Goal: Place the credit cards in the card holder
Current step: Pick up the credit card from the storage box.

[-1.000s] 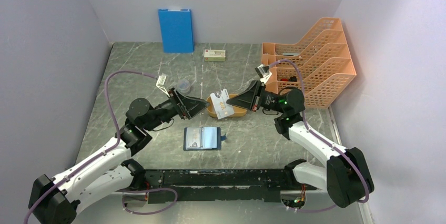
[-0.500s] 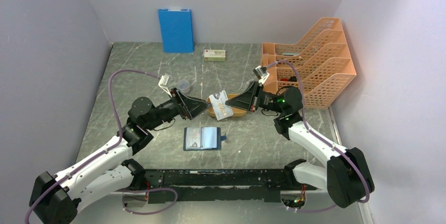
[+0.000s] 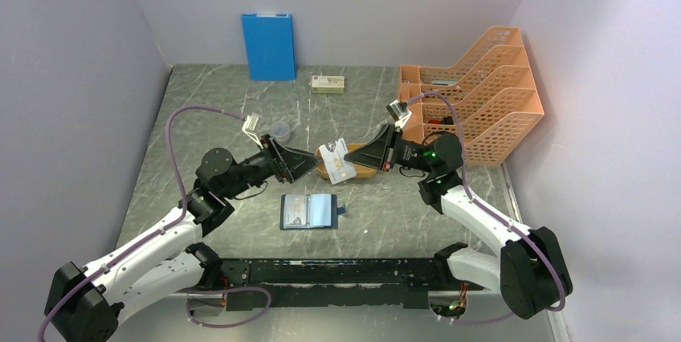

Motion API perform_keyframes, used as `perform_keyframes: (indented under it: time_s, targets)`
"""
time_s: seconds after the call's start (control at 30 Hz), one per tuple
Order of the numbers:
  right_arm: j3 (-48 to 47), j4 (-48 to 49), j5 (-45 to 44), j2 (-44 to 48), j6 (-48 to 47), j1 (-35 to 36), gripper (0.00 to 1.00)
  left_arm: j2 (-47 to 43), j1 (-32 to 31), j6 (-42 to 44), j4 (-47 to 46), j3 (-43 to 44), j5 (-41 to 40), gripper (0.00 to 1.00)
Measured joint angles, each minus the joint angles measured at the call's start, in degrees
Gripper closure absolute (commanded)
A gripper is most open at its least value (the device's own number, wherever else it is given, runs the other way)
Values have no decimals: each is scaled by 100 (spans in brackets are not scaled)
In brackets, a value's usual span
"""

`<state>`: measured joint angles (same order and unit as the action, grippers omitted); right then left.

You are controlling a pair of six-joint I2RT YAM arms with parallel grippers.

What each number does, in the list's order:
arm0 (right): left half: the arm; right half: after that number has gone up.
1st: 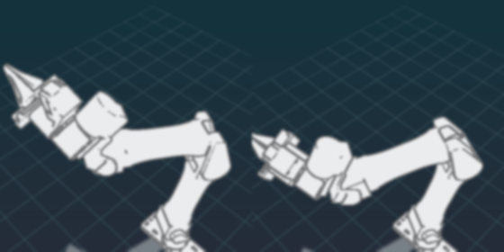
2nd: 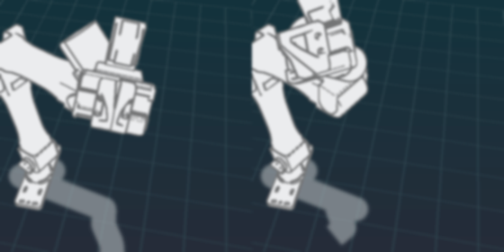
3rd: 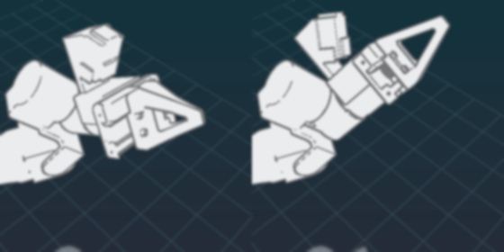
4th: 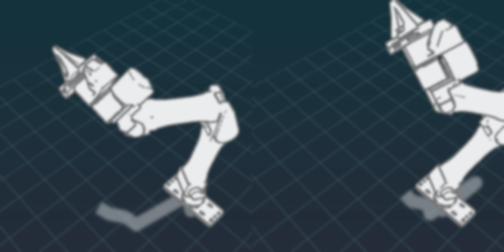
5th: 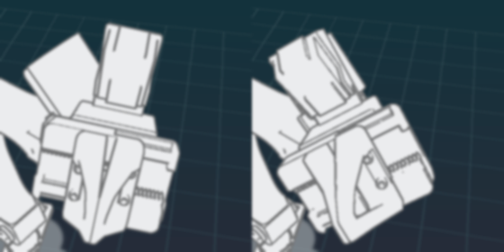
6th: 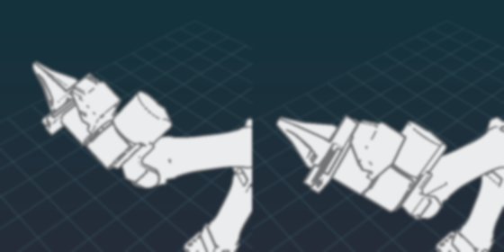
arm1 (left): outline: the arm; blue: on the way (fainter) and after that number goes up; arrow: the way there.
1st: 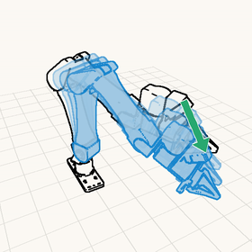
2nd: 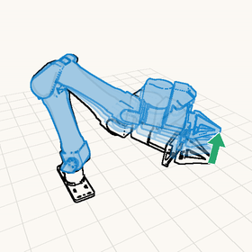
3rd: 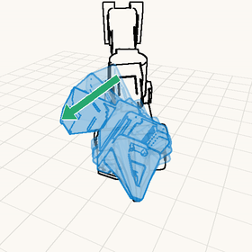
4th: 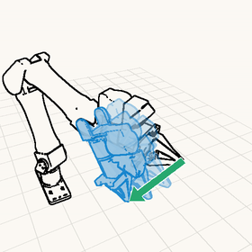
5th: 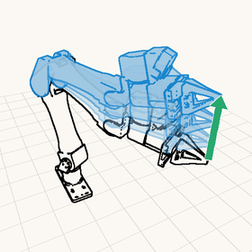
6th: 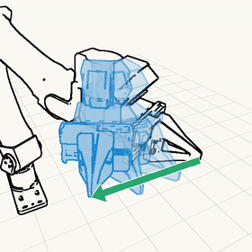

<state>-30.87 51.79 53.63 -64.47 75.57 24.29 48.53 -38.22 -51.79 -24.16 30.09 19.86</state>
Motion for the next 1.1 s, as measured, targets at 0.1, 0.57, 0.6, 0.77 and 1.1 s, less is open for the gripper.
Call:
perform_keyframes:
  time_s: [0.1, 0.57, 0.6, 0.77, 1.1]
  targets:
    - [-13, -4, 15, 35, -4, 11, 100, 2, 0, 0, 0, 0, 0, 29]
    - [-57, -55, 20, 59, -46, 111, 100, 24, 0, 0, 0, 0, 0, 30]
    - [-74, -68, 20, 59, -57, 125, 100, 24, 2, 0, -2, 0, 0, 30]
    - [-96, -96, -2, 59, -101, 164, 100, 50, 15, -4, -11, 0, 0, 31]
    - [-94, 146, -94, -20, 76, 251, 100, 245, 20, -396, -664, -33, 208, 44]
